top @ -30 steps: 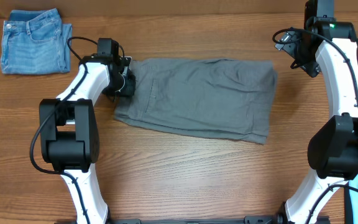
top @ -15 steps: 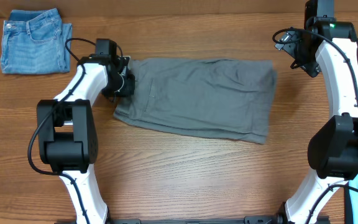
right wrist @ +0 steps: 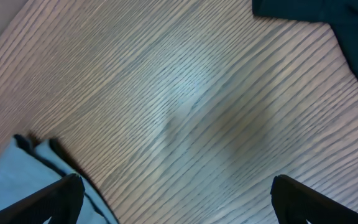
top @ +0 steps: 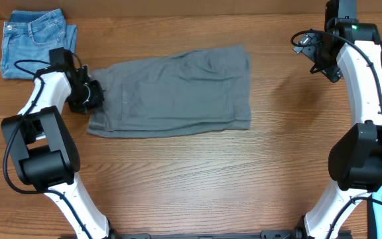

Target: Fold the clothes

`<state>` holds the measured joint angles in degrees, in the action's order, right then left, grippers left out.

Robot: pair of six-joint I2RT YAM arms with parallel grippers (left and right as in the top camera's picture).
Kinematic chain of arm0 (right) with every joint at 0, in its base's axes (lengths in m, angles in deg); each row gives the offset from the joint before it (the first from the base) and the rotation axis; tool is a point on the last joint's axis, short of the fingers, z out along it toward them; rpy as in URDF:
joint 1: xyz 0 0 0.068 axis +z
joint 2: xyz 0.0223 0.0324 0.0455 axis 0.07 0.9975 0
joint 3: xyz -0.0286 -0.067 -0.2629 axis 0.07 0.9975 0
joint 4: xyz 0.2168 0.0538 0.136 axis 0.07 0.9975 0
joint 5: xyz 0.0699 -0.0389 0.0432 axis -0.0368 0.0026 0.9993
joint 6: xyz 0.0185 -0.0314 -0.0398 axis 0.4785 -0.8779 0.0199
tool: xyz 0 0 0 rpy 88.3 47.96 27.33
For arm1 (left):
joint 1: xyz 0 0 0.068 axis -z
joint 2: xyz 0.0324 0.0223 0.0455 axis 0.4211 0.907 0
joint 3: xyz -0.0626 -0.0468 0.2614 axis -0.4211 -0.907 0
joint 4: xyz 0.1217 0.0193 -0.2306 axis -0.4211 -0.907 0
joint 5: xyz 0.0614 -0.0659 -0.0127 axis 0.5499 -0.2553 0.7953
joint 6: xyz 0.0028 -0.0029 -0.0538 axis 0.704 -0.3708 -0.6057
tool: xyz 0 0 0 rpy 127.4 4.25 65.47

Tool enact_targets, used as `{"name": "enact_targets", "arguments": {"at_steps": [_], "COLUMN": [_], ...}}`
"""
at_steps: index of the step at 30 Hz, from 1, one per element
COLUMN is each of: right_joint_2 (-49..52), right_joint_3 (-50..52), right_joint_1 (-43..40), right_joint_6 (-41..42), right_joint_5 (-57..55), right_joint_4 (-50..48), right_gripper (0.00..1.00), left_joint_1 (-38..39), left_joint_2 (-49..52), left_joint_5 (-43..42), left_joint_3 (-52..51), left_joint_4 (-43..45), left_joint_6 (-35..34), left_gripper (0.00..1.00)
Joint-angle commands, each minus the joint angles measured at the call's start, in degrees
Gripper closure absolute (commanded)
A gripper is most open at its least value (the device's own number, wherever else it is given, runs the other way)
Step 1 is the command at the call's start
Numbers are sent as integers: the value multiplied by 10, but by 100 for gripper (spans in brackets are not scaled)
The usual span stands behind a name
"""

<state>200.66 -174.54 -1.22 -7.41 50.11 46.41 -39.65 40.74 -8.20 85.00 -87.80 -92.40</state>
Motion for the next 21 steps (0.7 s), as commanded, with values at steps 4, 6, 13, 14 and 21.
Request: {"name": "enact_targets", "arguments": {"at_steps": [4,6,13,14,21], "right_joint_2": [-9,-9,-9,-9,-9], "right_joint_3": [-12,-12,-12,-12,-11], "right_joint_1": [-1,-1,-1,-1,-1], "right_joint_6": [2,2,2,2,2], "right_joint_5": [0,0,0,0,0], "right_joint_4": [-1,-1,-1,-1,-1], "right_gripper": [0,0,0,0,0], "left_joint_1": [-12,-9,17,22,69], "left_joint_2": [35,34,28,26,19], "left_joint_5": [107,107,105,107,112], "left_joint_3": [23,56,193,216,373], "left_joint_4": [-63,-97,-210,-226,-320], "left_joint_6": [-13,-13,-20,-25,-32], "left_gripper": [96,96,96,96,96]}}
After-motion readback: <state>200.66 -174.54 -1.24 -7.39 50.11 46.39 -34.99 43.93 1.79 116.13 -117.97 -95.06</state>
